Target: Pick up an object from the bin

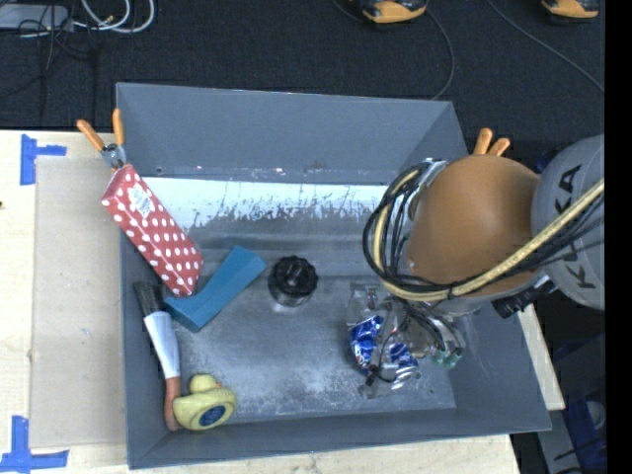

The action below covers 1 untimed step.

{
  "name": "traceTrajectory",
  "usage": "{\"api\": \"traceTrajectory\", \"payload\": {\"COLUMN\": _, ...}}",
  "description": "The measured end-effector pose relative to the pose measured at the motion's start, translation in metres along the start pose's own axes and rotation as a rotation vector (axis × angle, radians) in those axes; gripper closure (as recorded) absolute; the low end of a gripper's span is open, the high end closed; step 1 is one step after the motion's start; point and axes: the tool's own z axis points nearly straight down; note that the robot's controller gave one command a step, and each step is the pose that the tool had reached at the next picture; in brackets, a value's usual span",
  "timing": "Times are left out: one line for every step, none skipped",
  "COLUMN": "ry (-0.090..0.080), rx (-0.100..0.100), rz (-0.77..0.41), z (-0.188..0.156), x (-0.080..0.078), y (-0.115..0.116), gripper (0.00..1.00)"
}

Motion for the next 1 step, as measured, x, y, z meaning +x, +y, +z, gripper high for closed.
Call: {"api": "traceTrajectory", "payload": {"ry": -0.009, "rx": -0.001, "rz": 0.003, "z": -0.0038, "x": -0.0016, "y": -0.0004, "gripper": 0.00}}
